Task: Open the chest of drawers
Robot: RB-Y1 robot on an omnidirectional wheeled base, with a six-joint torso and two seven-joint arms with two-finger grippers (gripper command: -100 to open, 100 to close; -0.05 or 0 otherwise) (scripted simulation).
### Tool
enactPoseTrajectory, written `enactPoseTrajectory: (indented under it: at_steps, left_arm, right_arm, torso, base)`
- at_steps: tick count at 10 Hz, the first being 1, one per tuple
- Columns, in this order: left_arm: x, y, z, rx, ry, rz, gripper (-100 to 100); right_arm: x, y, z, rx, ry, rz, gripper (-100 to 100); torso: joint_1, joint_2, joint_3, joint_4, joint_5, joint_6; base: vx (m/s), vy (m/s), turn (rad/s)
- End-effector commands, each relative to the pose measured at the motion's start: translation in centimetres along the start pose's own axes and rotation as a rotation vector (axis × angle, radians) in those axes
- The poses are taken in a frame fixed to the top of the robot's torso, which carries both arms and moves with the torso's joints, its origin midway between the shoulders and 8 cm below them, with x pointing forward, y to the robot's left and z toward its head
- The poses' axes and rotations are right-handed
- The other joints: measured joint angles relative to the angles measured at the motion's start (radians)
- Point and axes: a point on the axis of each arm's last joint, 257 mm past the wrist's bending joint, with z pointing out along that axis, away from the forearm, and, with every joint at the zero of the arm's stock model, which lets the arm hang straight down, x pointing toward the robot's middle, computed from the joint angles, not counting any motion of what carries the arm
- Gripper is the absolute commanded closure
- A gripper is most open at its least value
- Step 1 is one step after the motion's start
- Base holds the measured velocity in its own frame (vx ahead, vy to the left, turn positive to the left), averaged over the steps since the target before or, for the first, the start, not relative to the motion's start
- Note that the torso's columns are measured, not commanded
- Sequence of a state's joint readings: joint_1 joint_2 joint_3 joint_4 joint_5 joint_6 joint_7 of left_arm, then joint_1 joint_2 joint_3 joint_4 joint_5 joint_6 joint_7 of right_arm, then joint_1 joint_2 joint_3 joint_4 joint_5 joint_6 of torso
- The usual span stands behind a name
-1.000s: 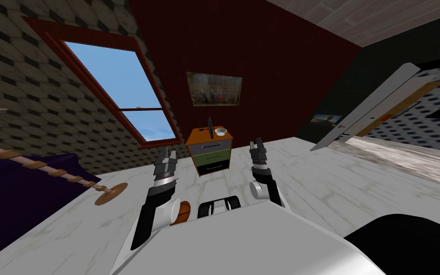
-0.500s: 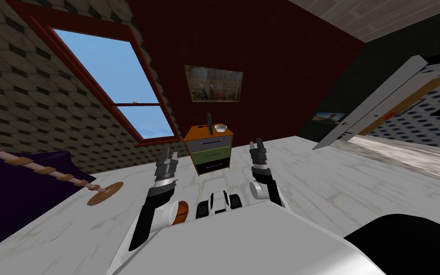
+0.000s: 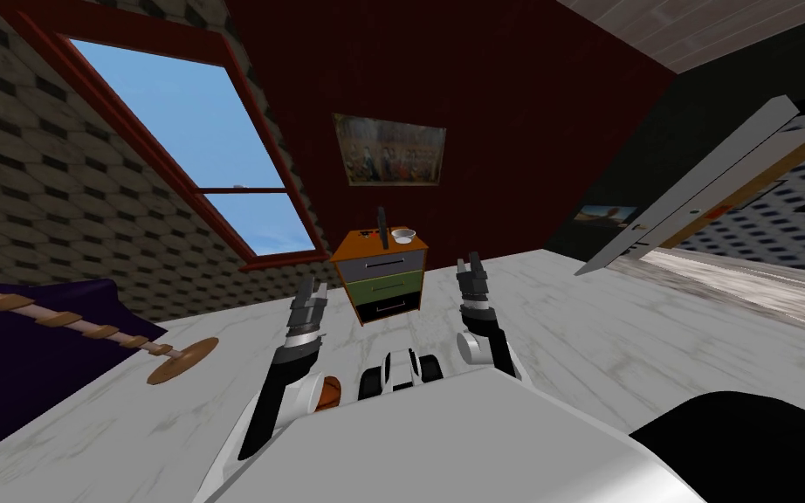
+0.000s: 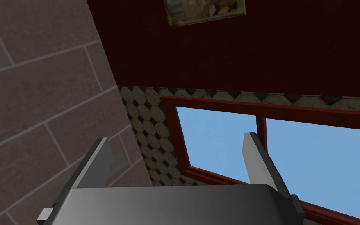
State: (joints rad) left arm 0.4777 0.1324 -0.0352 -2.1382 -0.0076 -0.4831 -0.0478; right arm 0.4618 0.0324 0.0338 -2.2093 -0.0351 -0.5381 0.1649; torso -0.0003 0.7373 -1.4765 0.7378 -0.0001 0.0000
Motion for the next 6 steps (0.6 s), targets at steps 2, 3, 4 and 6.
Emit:
enactPoseTrajectory:
  at_steps: [2,3,4,6]
  left_arm:
    - [-0.1,2.1,-1.5,-0.004,0.016,0.009,-100]
    - [-0.1,2.8,-2.0,-0.007,0.019,0.011,-100]
    - [-0.2,3.4,-2.5,-0.009,0.022,0.012,-100]
    - [-0.3,4.0,-3.1,-0.010,0.024,0.014,-100]
  right_arm:
    - [0.0,0.0,0.0,0.000,0.000,0.000,0]
    - [0.0,0.0,0.0,0.000,0.000,0.000,0]
    - [0.0,0.0,0.0,0.000,0.000,0.000,0]
    - [0.0,0.0,0.0,0.000,0.000,0.000,0]
  torso:
    - [0.001,0.001,0.000,0.000,0.000,0.000]
    - [0.000,0.000,0.000,0.000,0.000,0.000]
    - [0.000,0.000,0.000,0.000,0.000,0.000]
    - [0.000,0.001,0.000,0.000,0.000,0.000]
  base:
    - [0.116,-0.021,-0.002]
    - [0.134,-0.025,-0.002]
    - [0.138,-0.020,0.000]
    - [0.111,-0.029,-0.001]
